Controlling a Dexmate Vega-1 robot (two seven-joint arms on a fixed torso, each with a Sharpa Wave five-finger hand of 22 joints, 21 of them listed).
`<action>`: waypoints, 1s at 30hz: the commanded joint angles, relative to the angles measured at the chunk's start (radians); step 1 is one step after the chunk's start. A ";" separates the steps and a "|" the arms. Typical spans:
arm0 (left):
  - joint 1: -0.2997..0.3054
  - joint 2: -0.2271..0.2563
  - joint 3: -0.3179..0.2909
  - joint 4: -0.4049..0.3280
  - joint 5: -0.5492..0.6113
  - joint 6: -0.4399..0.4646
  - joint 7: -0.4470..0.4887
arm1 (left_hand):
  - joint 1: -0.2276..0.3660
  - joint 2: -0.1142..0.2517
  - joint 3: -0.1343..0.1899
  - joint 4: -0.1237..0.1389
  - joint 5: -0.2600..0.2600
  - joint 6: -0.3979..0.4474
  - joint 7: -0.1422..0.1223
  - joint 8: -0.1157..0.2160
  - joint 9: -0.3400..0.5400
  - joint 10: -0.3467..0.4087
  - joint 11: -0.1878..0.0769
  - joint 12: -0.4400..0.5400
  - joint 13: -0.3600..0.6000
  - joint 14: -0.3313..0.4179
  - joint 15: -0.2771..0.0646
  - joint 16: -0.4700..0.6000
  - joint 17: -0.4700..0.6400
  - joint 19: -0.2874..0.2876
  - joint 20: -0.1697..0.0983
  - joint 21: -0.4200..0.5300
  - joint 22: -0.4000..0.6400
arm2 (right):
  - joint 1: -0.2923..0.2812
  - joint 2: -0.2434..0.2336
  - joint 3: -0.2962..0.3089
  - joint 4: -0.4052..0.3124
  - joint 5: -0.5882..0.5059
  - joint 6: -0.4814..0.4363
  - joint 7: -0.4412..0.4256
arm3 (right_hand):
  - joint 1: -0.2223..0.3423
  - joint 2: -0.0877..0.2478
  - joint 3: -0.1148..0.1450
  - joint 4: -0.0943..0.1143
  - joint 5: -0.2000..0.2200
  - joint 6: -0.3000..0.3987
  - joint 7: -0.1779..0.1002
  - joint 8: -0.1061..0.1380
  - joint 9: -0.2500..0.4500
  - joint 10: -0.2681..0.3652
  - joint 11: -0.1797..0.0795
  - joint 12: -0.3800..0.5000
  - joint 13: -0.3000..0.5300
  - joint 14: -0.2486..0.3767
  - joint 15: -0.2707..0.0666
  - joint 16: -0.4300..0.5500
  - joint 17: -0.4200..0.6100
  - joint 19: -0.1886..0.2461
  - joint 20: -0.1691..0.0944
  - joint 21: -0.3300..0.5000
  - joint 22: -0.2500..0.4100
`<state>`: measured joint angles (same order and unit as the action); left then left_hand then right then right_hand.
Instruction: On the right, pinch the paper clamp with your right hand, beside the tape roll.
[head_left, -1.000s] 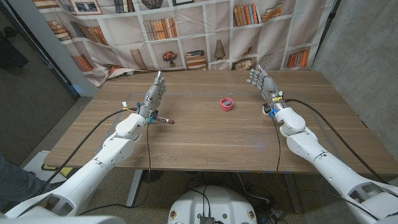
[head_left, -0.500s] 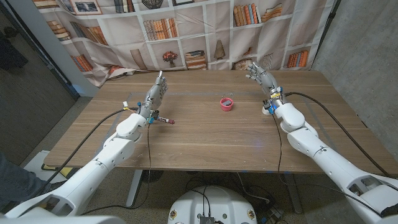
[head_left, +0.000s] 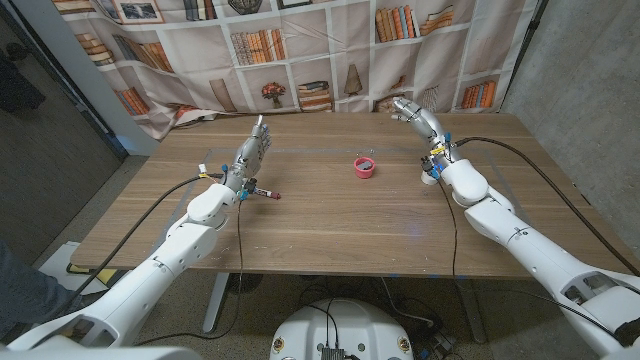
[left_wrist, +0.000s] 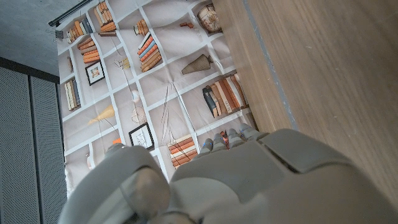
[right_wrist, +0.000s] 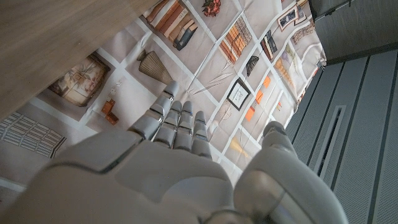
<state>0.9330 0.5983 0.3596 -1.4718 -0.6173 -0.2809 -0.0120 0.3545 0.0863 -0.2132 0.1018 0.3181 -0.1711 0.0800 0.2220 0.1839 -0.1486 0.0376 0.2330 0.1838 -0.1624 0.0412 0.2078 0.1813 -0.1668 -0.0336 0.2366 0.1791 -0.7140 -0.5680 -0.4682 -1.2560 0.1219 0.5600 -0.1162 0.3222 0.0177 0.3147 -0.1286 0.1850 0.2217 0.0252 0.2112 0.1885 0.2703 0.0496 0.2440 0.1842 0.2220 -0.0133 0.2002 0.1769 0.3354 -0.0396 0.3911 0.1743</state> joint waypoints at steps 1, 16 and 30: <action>0.028 0.020 -0.009 -0.038 0.007 0.013 0.019 | 0.005 -0.004 -0.005 -0.007 -0.003 0.009 -0.006 0.005 0.001 0.014 -0.004 0.007 0.002 0.013 -0.002 0.000 0.003 -0.017 -0.006 0.003 0.004 | 0.035 -0.052 -0.031 -0.049 -0.167 -0.036 -0.045 | 0.019 0.000 0.004 -0.012 -0.001 0.007 -0.008 0.004 0.005 0.009 -0.004 0.003 0.001 0.010 0.002 -0.004 0.000 0.006 -0.079 -0.005 0.002; 0.058 0.046 -0.021 -0.077 0.011 0.021 0.030 | 0.014 0.001 -0.006 -0.009 -0.007 0.027 -0.010 0.004 0.001 0.034 -0.009 0.007 0.002 0.033 -0.006 0.000 0.003 -0.011 -0.005 0.002 0.004 | 0.062 -0.114 -0.066 -0.115 -0.343 -0.100 -0.085 | 0.064 0.004 0.017 -0.031 0.000 -0.013 -0.020 -0.005 0.007 -0.015 -0.028 -0.012 0.002 0.012 0.003 -0.010 0.000 0.008 -0.076 -0.015 0.002; 0.074 0.058 -0.013 -0.110 0.025 0.045 0.045 | 0.019 0.005 -0.008 -0.010 -0.011 0.046 -0.016 0.004 0.000 0.051 -0.019 0.007 0.002 0.046 -0.011 -0.002 0.003 -0.014 0.009 -0.003 0.004 | 0.065 -0.183 -0.084 -0.201 -0.515 -0.172 -0.129 | 0.172 0.026 0.057 -0.048 0.002 0.017 -0.081 0.009 0.009 -0.025 -0.095 -0.022 0.005 0.029 0.013 -0.014 0.003 0.024 -0.053 -0.031 0.004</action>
<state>0.9865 0.6379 0.3430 -1.5427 -0.6031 -0.2517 0.0225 0.3673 0.0862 -0.2175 0.0978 0.3134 -0.1337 0.0642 0.2220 0.1813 -0.1022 0.0199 0.2366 0.1837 -0.1160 0.0303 0.2078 0.1814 -0.1721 -0.0282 0.2365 0.1791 -0.6558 -0.7001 -0.5357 -1.3947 -0.1908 0.4708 -0.1981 0.4685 0.0405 0.3583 -0.1771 0.1855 0.2267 -0.0421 0.2113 0.1933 0.2388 -0.0339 0.2180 0.1841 0.2466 -0.0052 0.1884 0.1770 0.3517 -0.0374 0.3637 0.1746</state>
